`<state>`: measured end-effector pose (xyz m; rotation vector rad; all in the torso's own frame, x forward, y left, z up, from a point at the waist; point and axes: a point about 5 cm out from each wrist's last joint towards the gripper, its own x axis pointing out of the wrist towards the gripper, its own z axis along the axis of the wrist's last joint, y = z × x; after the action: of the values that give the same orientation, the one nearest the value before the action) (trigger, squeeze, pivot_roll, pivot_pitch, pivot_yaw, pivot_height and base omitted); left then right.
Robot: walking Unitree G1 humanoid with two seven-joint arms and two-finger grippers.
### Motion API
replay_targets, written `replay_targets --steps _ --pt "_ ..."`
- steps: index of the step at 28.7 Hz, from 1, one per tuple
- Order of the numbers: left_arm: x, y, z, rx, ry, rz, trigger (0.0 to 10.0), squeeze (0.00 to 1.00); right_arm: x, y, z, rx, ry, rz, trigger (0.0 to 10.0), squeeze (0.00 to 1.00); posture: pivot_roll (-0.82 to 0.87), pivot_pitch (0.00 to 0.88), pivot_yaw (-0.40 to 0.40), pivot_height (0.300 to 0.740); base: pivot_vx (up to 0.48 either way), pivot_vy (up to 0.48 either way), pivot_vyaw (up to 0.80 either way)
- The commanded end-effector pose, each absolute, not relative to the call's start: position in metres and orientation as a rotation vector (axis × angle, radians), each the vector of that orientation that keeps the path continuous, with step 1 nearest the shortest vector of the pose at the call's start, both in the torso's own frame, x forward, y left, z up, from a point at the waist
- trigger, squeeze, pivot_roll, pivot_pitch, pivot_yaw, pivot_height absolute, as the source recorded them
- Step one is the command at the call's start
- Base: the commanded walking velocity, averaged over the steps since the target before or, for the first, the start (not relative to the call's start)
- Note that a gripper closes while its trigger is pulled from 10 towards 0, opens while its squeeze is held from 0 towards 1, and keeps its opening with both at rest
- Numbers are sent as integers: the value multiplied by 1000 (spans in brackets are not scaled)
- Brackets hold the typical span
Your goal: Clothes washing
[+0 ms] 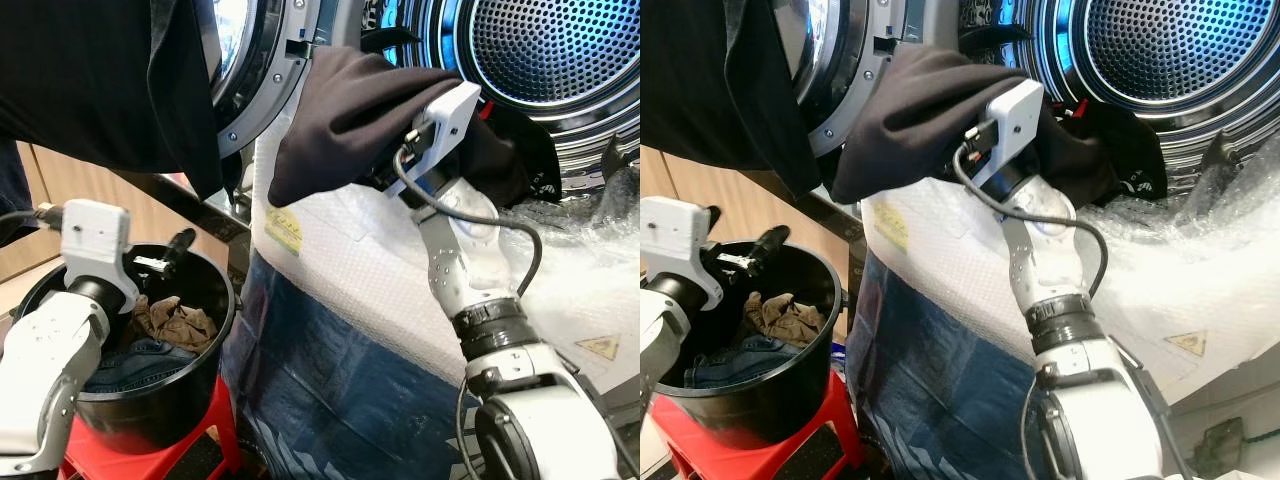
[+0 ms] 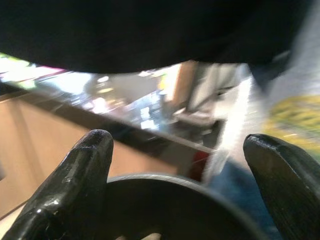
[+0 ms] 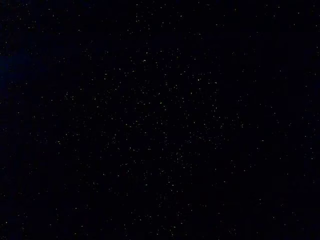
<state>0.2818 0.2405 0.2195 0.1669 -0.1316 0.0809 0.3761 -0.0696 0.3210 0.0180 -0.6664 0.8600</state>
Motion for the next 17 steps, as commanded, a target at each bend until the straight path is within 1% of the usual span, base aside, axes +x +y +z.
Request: replay_targets --steps 1,3,5,6,7,8,11,14,15,17 --pt "284 243 212 163 -100 147 10000 0 379 -81 339 3 -711 801 10000 0 295 0 -191 740 0 0 0" --pt "286 240 210 144 -104 151 10000 0 382 -80 346 6 -708 789 10000 0 287 0 -194 740 0 0 0" --pt "289 230 207 182 -110 125 10000 0 385 -76 356 14 -702 780 10000 0 287 0 -195 740 0 0 0" --pt "291 220 206 175 -110 85 10000 0 392 -75 364 -67 -665 707 10000 0 285 0 -195 740 0 0 0" --pt "291 217 206 170 -112 77 10000 0 394 -75 367 -80 -656 686 10000 0 285 0 -196 740 0 0 0" --pt "292 212 206 161 -116 55 10000 0 397 -78 374 -69 -640 659 10000 0 287 0 -197 740 0 0 0" --pt "293 207 206 173 -121 39 10000 0 402 -82 391 -17 -597 613 10000 0 288 0 -199 740 0 0 0" --pt "296 202 209 180 -139 28 10000 0 409 -85 404 104 -466 547 10000 0 295 0 -212 740 0 0 0" --pt "296 201 209 181 -142 22 10000 0 409 -86 404 106 -455 537 10000 0 295 0 -212 740 0 0 0" --pt "298 199 215 170 -163 18 10000 0 416 -103 405 118 -356 319 10000 0 299 0 -215 740 0 0 0"
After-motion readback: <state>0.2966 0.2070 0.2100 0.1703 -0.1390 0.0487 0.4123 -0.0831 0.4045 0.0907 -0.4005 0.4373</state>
